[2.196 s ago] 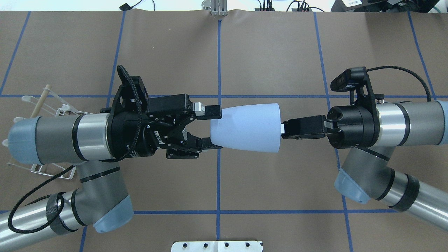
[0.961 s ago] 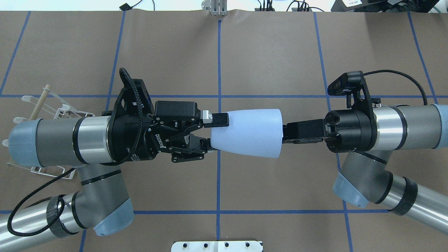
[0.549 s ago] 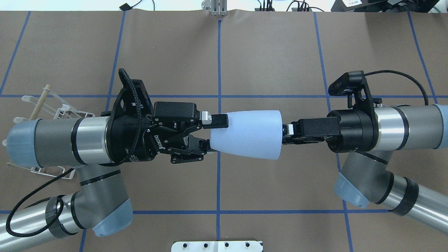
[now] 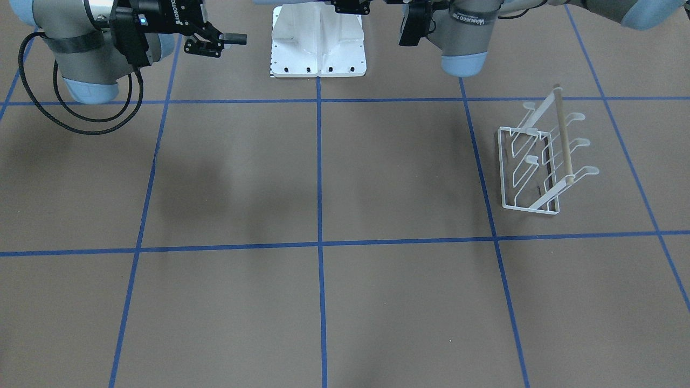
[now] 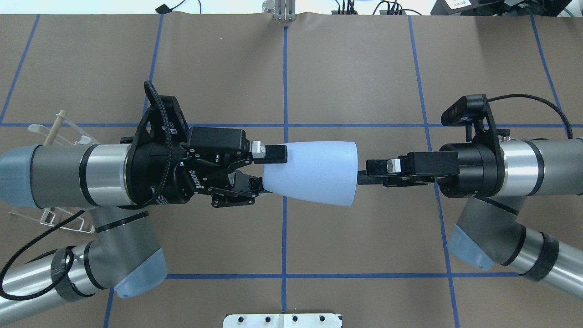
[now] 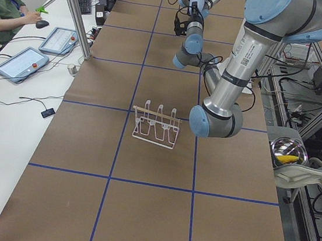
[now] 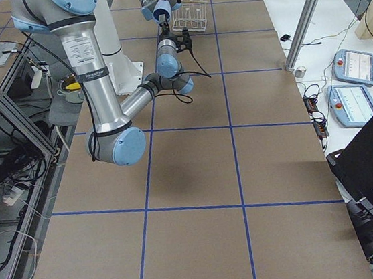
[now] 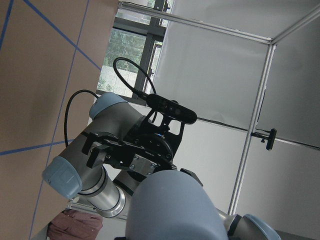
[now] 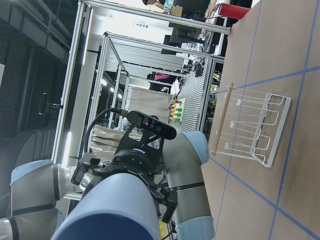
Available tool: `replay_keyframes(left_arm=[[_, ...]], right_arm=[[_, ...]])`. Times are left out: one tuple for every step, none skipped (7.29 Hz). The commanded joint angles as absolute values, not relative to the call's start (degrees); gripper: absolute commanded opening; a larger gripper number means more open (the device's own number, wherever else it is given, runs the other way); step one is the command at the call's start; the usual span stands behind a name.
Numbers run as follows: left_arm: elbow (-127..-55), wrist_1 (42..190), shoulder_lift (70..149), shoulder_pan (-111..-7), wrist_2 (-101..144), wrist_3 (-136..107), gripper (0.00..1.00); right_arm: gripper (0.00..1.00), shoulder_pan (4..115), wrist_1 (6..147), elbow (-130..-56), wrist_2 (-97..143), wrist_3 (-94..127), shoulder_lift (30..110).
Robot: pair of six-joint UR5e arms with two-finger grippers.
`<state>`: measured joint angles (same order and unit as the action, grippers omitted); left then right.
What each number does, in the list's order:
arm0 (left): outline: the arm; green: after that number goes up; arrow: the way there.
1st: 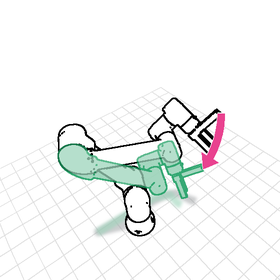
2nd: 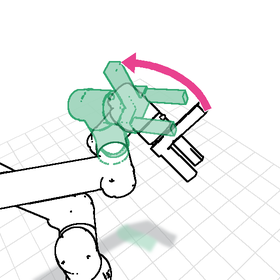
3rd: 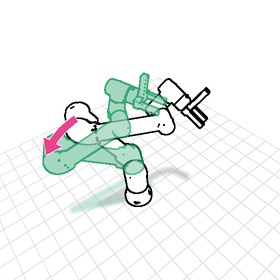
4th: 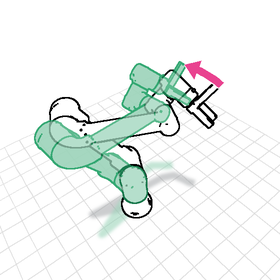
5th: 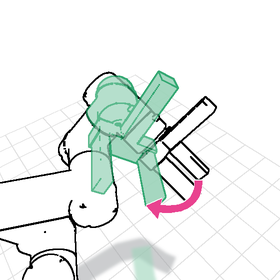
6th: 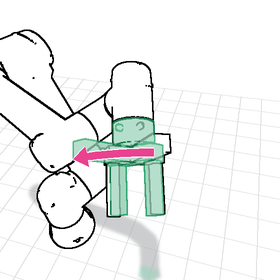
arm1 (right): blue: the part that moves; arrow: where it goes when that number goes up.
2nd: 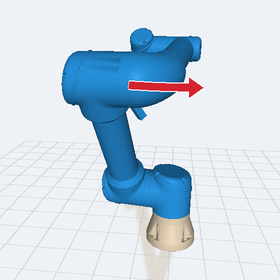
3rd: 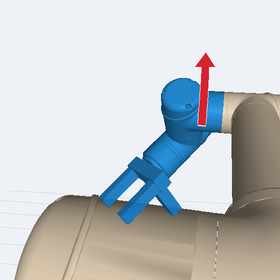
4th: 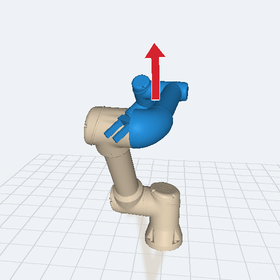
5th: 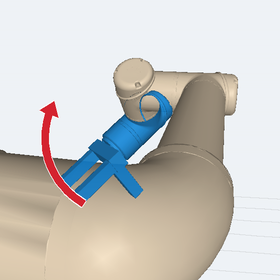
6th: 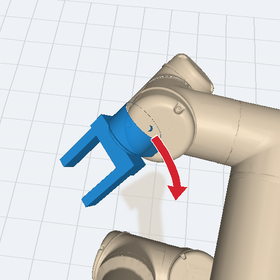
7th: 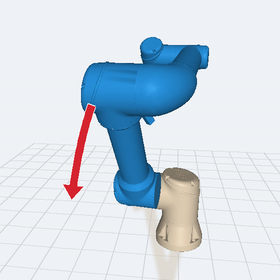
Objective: Hang cup on cup holder
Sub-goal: 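Open and withdraw the right gripper while the left gripper carries the cup away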
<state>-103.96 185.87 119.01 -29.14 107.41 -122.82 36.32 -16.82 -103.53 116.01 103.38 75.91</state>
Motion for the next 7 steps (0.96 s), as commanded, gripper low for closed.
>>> replay_keyframes(left_arm=[[-103.97, 184.84, 118.92, -30.15, 107.23, -122.7, 0.0], [-103.89, 183.01, 118.48, -30.49, 106.97, -121.91, 0.0], [-103.8, 181.94, 116.82, -33.2, 106.96, -121.73, 0.0], [-103.8, 180.11, 115.85, -36.18, 107.22, -121.64, 0.0], [-104.32, 175.74, 115.84, -39.6, 107.49, -121.29, 0.0], [-106.59, 169.34, 115.75, -41.73, 107.58, -117.29, 0.0], [-111.05, 158.14, 115.58, -42.97, 107.49, -111.5, 0.0]], right_arm=[[1.0, 41.09, -16.7, -103.19, 116.36, 103.36, 79.69], [1.0, 44.87, -16.61, -101.97, 116.63, 103.27, 80.93], [1.0, 48.65, -16.52, -99.17, 117.07, 103.01, 81.38], [1.0, 54.52, -15.31, -95.05, 119.25, 102.57, 80.86], [1.0, 59.37, -11.46, -90.92, 121.53, 97.61, 79.12], [1.0, 62.98, -4.2, -89.75, 122.51, 89.64, 78.75], [1.0, 65.8, 3.87, -89.82, 123.65, 87.04, 78.05]])
